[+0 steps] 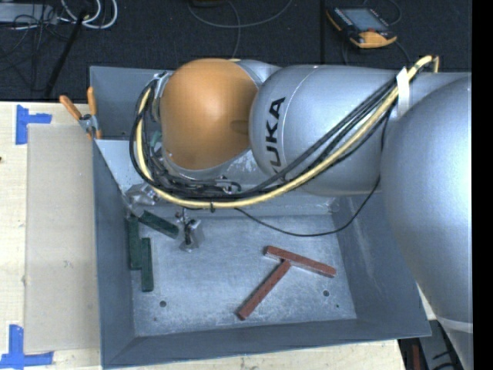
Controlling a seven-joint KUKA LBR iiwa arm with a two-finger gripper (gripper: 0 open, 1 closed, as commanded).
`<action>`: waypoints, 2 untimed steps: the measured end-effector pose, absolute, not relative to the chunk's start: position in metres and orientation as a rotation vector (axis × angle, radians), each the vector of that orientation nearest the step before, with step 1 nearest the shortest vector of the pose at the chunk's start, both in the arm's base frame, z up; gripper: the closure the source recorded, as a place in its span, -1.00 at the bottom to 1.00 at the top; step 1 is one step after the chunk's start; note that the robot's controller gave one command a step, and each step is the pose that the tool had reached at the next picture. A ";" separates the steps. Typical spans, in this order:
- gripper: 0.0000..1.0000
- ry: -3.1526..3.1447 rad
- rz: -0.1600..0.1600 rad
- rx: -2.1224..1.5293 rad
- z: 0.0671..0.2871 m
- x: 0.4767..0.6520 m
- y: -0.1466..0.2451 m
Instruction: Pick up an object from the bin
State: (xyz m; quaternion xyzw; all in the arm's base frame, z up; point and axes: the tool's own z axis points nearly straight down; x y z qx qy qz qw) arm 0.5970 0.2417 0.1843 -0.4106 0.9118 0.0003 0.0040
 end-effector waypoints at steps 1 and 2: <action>-1.00 2.865 0.003 -1.302 0.161 0.541 0.228; -1.00 2.962 -0.003 -1.055 0.162 0.549 0.134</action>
Offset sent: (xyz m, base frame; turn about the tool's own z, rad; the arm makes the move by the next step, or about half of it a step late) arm -0.0540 -0.0132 -0.0210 -0.0061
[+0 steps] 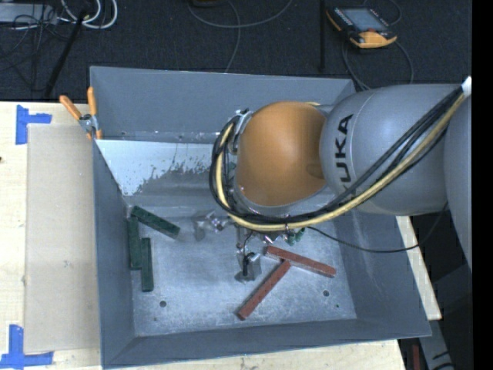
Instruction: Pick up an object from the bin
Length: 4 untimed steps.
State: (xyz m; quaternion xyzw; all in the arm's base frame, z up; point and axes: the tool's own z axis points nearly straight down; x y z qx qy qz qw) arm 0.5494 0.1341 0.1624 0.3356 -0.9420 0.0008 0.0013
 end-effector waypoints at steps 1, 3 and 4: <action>-1.00 -2.955 0.000 1.036 0.098 0.523 0.084; 1.00 -2.723 -0.001 1.571 0.072 0.482 0.035; 1.00 -2.810 0.004 1.420 0.223 0.490 0.027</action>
Offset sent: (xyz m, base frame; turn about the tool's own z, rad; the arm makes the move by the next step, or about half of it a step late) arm -0.0243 -0.0472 -0.0596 0.0038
